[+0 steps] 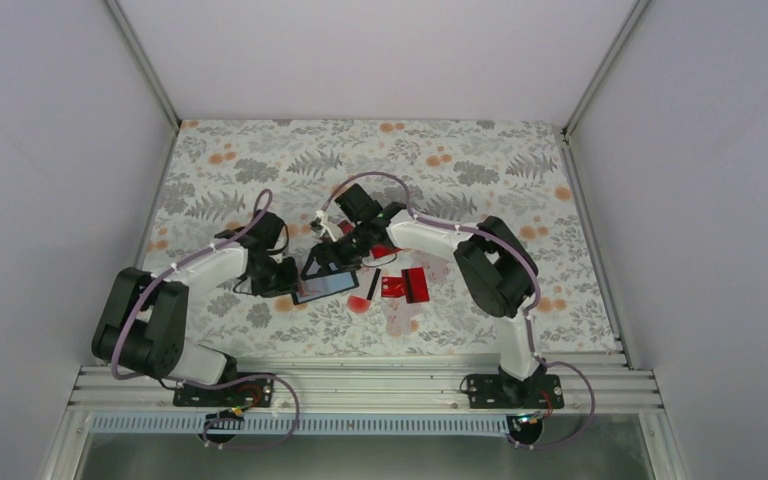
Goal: Put the credit cards into the card holder
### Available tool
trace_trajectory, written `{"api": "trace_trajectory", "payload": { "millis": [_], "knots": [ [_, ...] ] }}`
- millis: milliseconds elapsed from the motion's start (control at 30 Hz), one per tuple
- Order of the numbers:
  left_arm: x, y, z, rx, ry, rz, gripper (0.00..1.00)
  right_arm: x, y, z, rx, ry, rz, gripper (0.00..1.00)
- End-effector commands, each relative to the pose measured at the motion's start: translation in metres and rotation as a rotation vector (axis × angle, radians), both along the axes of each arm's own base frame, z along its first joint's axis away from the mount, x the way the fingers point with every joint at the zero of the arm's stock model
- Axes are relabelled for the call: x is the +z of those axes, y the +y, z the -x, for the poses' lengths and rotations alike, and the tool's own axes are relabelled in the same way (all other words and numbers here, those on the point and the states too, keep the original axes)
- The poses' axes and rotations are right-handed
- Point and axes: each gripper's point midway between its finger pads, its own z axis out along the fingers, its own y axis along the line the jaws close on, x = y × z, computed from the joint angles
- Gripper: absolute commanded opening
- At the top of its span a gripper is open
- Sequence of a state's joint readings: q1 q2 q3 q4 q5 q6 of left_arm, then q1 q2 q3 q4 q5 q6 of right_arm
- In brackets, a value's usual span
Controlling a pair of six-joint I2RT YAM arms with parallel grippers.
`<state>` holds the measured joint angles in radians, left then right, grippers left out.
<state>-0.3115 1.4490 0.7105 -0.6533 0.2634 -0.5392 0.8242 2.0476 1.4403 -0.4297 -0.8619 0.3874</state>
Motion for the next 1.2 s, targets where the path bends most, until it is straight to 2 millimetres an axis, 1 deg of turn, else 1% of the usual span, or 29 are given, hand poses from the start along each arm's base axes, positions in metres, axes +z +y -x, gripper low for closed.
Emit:
{"api": "trace_trajectory", "payload": {
  "millis": [0, 167, 267, 333, 367, 400, 433, 500, 533, 600, 667, 733, 800, 867, 933, 967, 1033, 1100, 1167],
  "knots": [
    [0.018, 0.004, -0.001, 0.039, -0.033, -0.014, 0.18, 0.006, 0.017, 0.006, 0.062, -0.008, -0.07, 0.74],
    [0.036, 0.013, 0.003, 0.08, -0.057, -0.042, 0.18, 0.008, 0.022, 0.01, 0.089, 0.002, -0.095, 0.75],
    [0.045, 0.017, 0.005, 0.098, -0.077, -0.05, 0.18, 0.007, 0.021, 0.006, 0.079, -0.024, -0.072, 0.73],
    [0.051, 0.017, 0.004, 0.101, -0.098, -0.042, 0.18, 0.007, 0.017, -0.007, 0.032, -0.093, -0.01, 0.73],
    [0.055, 0.015, 0.002, 0.098, -0.116, -0.032, 0.18, 0.011, 0.013, -0.014, 0.005, -0.125, 0.012, 0.73],
    [0.059, 0.013, 0.0, 0.092, -0.132, -0.02, 0.18, 0.019, 0.008, -0.023, -0.033, -0.165, 0.036, 0.73],
    [0.064, 0.011, -0.003, 0.086, -0.149, -0.007, 0.18, 0.023, 0.0, -0.03, -0.074, -0.198, 0.071, 0.73],
    [0.074, 0.007, -0.01, 0.07, -0.19, 0.014, 0.21, 0.032, -0.02, -0.046, -0.16, -0.276, 0.152, 0.73],
    [0.081, 0.005, -0.013, 0.059, -0.214, 0.021, 0.22, 0.034, -0.033, -0.052, -0.207, -0.313, 0.209, 0.74],
    [0.094, -0.001, -0.022, 0.025, -0.263, 0.031, 0.26, 0.032, -0.068, -0.059, -0.301, -0.371, 0.353, 0.75],
    [0.107, -0.011, -0.029, -0.025, -0.309, 0.039, 0.31, 0.027, -0.107, -0.061, -0.396, -0.408, 0.489, 0.78],
    [0.116, -0.021, -0.035, -0.069, -0.345, 0.046, 0.38, 0.019, -0.145, -0.056, -0.47, -0.417, 0.61, 0.8],
    [0.118, -0.032, -0.039, -0.108, -0.355, 0.048, 0.39, 0.013, -0.179, -0.046, -0.523, -0.408, 0.703, 0.85],
    [0.118, -0.042, -0.042, -0.133, -0.359, 0.053, 0.39, 0.005, -0.205, -0.036, -0.56, -0.374, 0.769, 0.9],
    [0.116, -0.052, -0.043, -0.149, -0.359, 0.062, 0.39, -0.004, -0.221, -0.028, -0.568, -0.336, 0.801, 0.9],
    [0.115, -0.055, -0.044, -0.151, -0.357, 0.068, 0.39, -0.011, -0.228, -0.025, -0.566, -0.319, 0.82, 0.93],
    [0.113, -0.063, -0.045, -0.159, -0.351, 0.085, 0.39, -0.025, -0.241, -0.02, -0.556, -0.29, 0.882, 0.95],
    [0.114, -0.069, -0.046, -0.171, -0.353, 0.093, 0.39, -0.034, -0.248, -0.018, -0.548, -0.275, 0.916, 0.97],
    [0.114, -0.071, -0.047, -0.18, -0.351, 0.092, 0.39, -0.039, -0.248, -0.018, -0.538, -0.266, 0.914, 0.98]
  ]
}}
